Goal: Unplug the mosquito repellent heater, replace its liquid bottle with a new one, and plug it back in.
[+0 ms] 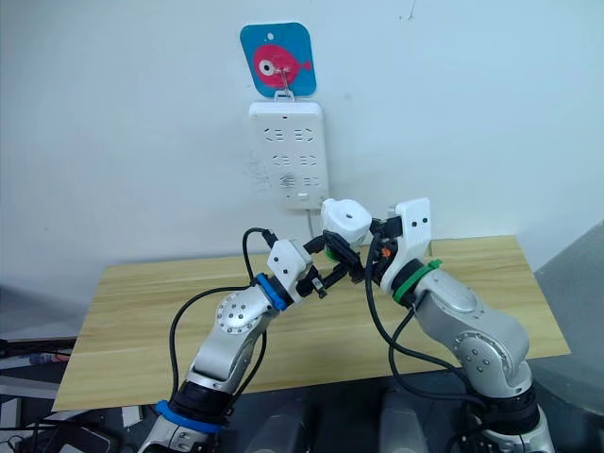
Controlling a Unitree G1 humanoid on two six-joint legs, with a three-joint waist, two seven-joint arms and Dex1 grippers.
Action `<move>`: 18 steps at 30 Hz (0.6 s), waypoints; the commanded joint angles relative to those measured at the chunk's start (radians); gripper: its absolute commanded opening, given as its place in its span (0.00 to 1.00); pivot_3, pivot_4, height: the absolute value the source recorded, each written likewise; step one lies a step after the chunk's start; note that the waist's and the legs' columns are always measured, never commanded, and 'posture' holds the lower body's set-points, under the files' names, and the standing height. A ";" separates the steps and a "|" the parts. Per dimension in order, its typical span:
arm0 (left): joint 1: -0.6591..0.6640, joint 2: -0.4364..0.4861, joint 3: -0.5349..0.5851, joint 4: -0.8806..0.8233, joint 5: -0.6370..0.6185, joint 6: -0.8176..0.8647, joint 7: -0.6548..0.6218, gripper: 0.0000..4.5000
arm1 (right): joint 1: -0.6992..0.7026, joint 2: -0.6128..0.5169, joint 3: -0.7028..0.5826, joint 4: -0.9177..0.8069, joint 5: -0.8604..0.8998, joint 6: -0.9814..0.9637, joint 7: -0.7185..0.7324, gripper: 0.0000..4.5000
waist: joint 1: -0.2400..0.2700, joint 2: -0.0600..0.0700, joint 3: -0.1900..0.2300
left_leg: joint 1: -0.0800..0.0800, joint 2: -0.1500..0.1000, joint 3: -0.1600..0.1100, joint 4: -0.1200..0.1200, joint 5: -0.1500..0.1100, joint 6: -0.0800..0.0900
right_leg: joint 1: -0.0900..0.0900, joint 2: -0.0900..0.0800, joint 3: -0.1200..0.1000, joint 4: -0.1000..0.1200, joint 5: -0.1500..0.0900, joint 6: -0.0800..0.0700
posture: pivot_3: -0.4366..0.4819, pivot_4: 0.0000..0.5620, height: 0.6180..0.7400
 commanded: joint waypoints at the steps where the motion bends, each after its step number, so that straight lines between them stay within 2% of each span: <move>1: 0.000 -0.011 -0.012 -0.061 -0.011 -0.010 0.006 0.50 | -0.015 0.014 -0.010 -0.019 -0.025 -0.016 0.013 1.00 | 0.000 0.000 0.000 | 0.000 0.000 0.000 0.000 0.000 0.000 | 0.000 0.000 0.000 0.000 0.000 0.000 | 0.50 0.35 1.00; 6: 0.003 -0.011 -0.014 -0.061 -0.009 -0.011 0.010 0.50 | -0.018 0.028 -0.012 -0.019 -0.051 -0.023 0.033 1.00 | 0.000 0.000 0.000 | 0.000 0.000 0.000 0.000 0.000 0.000 | 0.000 0.000 0.000 0.000 0.000 0.000 | 0.51 0.35 1.00; 9: 0.008 -0.012 -0.015 -0.064 -0.012 -0.008 0.010 0.50 | -0.024 0.050 -0.022 -0.015 -0.056 -0.028 0.036 0.87 | 0.000 0.000 0.000 | 0.000 0.000 0.000 0.000 0.000 0.000 | 0.000 0.000 0.000 0.000 0.000 0.000 | 0.51 0.35 1.00; 11: 0.010 -0.013 -0.016 -0.067 -0.014 -0.005 0.010 0.50 | -0.025 0.062 -0.026 -0.014 -0.057 -0.029 0.039 0.71 | 0.000 0.000 0.000 | 0.000 0.000 0.000 0.000 0.000 0.000 | 0.000 0.000 0.000 0.000 0.000 0.000 | 0.51 0.35 1.00; 12: 0.011 -0.014 -0.017 -0.068 -0.015 -0.005 0.009 0.50 | -0.025 0.064 -0.027 -0.015 -0.056 -0.028 0.044 0.66 | 0.000 0.000 0.000 | 0.000 0.000 0.000 0.000 0.000 0.000 | 0.000 0.000 0.000 0.000 0.000 0.000 | 0.51 0.36 1.00; 18: 0.011 -0.015 -0.019 -0.068 -0.021 -0.002 0.002 0.50 | -0.031 0.095 -0.036 -0.018 -0.046 -0.023 0.052 0.66 | 0.000 0.000 0.000 | 0.000 0.000 0.000 0.000 0.000 0.000 | 0.000 0.000 0.000 0.000 0.000 0.000 | 0.51 0.36 1.00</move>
